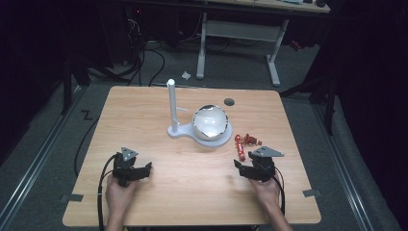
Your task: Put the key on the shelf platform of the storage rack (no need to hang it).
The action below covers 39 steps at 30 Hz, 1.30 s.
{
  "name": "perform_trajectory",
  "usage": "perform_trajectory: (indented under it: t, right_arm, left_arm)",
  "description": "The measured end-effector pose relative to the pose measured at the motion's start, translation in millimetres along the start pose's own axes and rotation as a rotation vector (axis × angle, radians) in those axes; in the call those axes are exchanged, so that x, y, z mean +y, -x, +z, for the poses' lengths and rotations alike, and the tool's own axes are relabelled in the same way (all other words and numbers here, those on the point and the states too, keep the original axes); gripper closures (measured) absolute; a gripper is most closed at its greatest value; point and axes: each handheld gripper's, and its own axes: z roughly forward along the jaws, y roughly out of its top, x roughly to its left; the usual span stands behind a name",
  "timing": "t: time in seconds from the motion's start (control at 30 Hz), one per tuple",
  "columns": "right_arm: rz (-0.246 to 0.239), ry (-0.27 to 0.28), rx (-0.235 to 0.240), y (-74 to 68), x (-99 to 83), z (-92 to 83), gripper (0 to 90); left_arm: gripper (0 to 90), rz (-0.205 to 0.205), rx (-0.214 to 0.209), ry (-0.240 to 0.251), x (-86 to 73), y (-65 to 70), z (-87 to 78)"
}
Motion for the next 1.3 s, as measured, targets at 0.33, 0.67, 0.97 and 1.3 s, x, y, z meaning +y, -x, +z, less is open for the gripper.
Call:
perform_trajectory:
  t: [0.33,0.67,0.97,1.3]
  right_arm:
    - [0.005,-0.005,-0.043,23.1,12.2,-1.3,27.4]
    - [0.033,0.004,-0.040,41.7,26.7,4.6,24.0]
    - [0.056,-0.005,-0.019,54.1,37.3,17.7,16.4]
    - [0.068,-0.056,-0.017,64.7,44.4,41.5,10.4]
  left_arm:
    - [18.3,-0.002,0.000,0.001,-0.1,0.2,0.1]
    - [18.3,-0.001,0.001,0.001,0.0,0.1,0.2]
    - [18.4,-0.002,0.001,0.002,0.0,0.2,0.2]
    - [18.3,0.000,0.000,0.002,0.0,0.1,0.2]
